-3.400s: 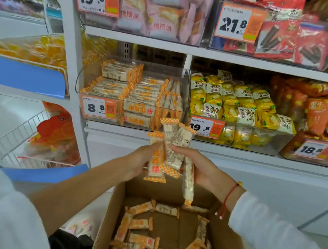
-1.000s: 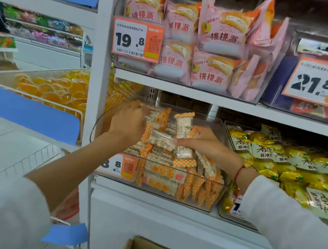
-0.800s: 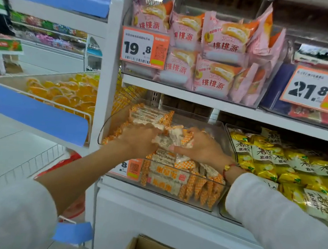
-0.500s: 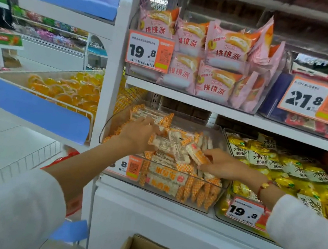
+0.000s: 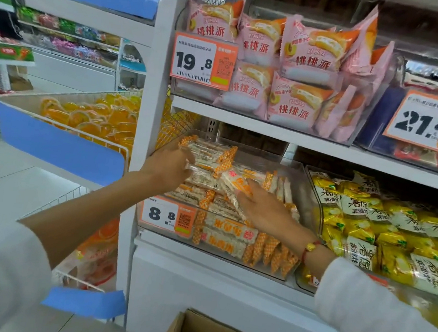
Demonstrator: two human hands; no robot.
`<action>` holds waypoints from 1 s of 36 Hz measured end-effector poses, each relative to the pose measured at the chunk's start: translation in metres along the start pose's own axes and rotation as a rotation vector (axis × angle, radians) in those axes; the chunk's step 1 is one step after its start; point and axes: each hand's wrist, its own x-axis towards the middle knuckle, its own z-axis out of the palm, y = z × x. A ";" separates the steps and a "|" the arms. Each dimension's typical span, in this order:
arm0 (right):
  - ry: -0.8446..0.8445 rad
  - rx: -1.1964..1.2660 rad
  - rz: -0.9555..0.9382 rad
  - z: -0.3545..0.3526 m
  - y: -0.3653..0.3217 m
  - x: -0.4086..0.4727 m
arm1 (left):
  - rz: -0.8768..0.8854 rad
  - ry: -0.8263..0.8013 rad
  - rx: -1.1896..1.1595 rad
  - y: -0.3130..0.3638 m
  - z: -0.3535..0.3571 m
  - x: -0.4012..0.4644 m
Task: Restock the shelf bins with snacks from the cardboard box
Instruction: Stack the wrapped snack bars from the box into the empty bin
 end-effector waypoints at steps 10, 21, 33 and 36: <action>-0.016 0.471 -0.003 -0.030 0.005 0.005 | -0.001 0.062 0.328 0.015 -0.019 0.007; 0.179 -0.123 -0.206 0.000 -0.023 0.046 | -0.012 -0.200 0.279 0.011 -0.041 0.013; 0.019 0.327 -0.213 0.031 -0.053 0.055 | 0.015 -0.340 0.344 0.009 -0.020 -0.020; 0.027 0.390 -0.210 0.013 -0.031 0.050 | 0.111 -0.225 0.424 -0.001 -0.005 -0.027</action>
